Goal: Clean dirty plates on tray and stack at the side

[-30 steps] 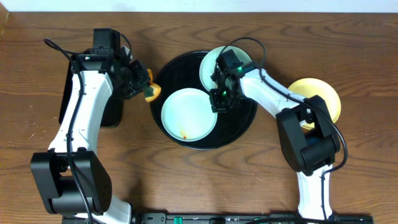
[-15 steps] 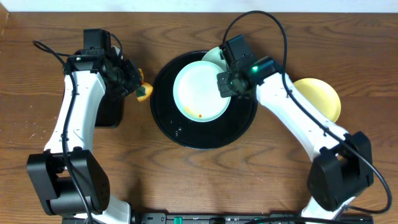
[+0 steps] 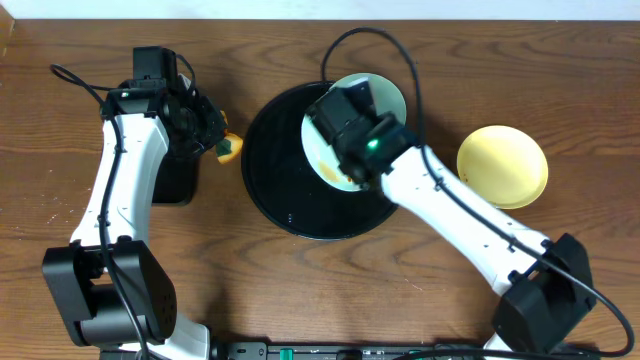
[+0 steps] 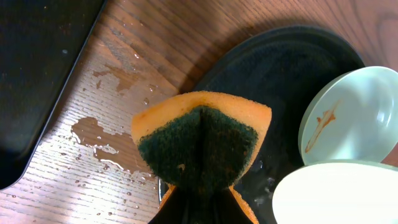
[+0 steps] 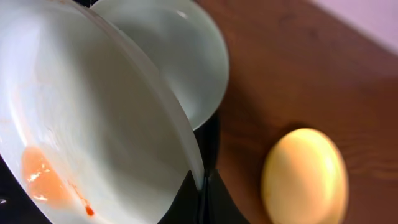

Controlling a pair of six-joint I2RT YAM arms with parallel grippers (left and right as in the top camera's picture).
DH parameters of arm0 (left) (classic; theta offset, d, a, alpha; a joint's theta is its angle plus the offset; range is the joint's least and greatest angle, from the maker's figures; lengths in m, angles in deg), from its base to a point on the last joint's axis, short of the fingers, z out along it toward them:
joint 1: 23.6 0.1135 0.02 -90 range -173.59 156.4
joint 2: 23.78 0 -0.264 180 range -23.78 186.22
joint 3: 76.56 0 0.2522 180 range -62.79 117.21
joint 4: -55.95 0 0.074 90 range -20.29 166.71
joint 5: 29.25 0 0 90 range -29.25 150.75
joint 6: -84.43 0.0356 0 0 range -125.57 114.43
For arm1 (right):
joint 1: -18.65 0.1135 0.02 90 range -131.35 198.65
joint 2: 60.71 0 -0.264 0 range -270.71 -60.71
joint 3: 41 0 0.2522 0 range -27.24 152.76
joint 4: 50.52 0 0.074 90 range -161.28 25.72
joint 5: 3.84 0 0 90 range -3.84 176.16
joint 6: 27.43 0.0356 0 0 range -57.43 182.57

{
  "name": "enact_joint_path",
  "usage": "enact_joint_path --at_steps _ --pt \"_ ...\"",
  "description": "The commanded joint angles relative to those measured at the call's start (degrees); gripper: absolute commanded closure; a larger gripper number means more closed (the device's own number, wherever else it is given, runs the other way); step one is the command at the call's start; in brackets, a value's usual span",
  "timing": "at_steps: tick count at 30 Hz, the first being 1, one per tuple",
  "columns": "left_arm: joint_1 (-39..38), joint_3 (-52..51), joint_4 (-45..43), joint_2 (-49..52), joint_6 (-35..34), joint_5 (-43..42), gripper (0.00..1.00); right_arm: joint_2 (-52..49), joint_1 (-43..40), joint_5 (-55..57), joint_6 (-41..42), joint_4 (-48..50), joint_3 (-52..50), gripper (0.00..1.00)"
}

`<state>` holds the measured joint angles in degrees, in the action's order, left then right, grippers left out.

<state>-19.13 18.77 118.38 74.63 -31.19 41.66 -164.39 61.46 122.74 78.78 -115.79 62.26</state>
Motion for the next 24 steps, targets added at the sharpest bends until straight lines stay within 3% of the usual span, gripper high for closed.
enact_joint_path --at_steps 1,13,21,24 --pt "0.3 0.3 0.2 0.3 0.5 0.7 0.92 1.5 2.6 11.2 -0.2 -0.3 0.4 0.99" --pt "0.3 0.3 0.2 0.3 0.5 0.7 0.92 1.5 9.4 29.8 -0.2 0.0 0.4 0.99" --pt "0.3 0.3 0.2 0.3 0.5 0.7 0.92 1.5 9.9 30.6 0.0 0.4 0.4 0.99" --pt "0.3 0.3 0.2 0.3 0.5 0.7 0.92 1.5 9.8 25.8 0.1 0.3 0.4 0.99"
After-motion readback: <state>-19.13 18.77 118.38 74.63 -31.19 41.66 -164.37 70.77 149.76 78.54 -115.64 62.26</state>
